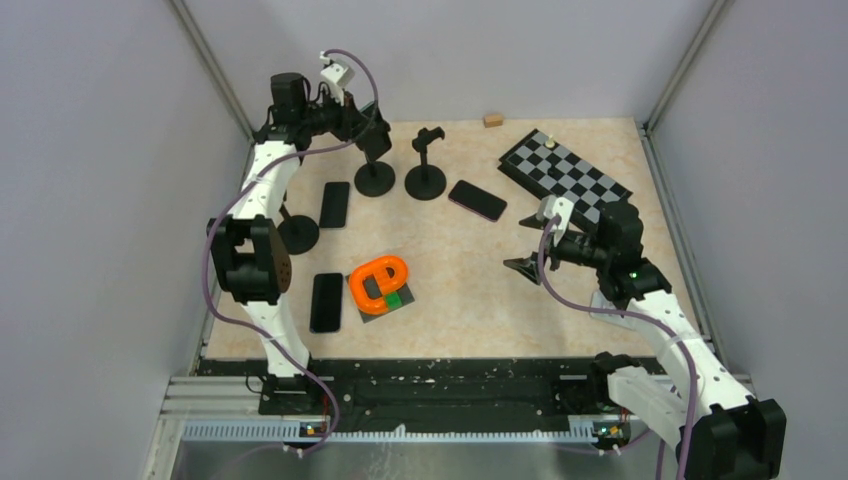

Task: Place the phone on the phone stand
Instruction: Place the phone stand with the phone at the center of the board.

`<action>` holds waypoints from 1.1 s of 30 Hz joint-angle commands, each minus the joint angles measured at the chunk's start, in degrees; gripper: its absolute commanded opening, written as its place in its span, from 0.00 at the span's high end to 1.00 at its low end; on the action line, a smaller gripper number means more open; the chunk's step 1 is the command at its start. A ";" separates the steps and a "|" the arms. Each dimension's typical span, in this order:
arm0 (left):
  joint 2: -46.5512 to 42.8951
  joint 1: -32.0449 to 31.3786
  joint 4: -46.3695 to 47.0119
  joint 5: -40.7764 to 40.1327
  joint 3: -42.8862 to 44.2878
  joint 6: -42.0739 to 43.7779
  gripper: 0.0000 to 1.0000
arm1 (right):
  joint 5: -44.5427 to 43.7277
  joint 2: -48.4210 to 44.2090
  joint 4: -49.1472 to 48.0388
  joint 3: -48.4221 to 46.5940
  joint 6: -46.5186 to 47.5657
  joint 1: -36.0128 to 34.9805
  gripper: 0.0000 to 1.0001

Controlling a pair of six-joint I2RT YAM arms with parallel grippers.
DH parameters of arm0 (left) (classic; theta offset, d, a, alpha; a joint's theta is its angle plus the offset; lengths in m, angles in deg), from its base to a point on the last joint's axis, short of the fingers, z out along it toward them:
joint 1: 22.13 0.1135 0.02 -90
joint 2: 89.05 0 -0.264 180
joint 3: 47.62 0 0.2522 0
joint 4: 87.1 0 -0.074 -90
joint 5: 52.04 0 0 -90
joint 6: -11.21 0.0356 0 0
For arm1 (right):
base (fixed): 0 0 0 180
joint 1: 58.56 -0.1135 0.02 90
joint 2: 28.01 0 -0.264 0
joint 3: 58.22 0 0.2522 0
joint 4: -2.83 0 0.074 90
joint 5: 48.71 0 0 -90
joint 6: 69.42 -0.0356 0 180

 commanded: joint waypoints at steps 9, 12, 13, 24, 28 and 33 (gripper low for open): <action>-0.22 0.32 -1.50 -0.03 4.38 2.79 0.94 | 1.59 -0.08 -1.15 0.09 0.98 0.64 0.08; -0.66 -0.28 -3.56 -2.41 5.36 6.09 0.84 | 1.68 0.00 -1.16 0.07 0.98 0.70 0.08; -0.88 -0.59 -4.16 -3.32 5.49 7.40 0.80 | 1.76 0.05 -1.14 0.09 0.98 0.58 0.08; -1.64 -3.36 -9.41 -7.72 8.12 12.85 0.53 | 1.68 -0.40 -0.66 0.08 1.31 0.65 0.08; -3.67 -3.36 -10.20 -7.50 7.34 13.25 0.39 | 1.77 -0.44 -0.56 0.03 1.40 0.65 0.08; -7.62 -3.36 -10.46 -7.14 4.11 14.08 0.20 | 1.51 -0.74 -0.59 0.01 1.29 0.61 0.07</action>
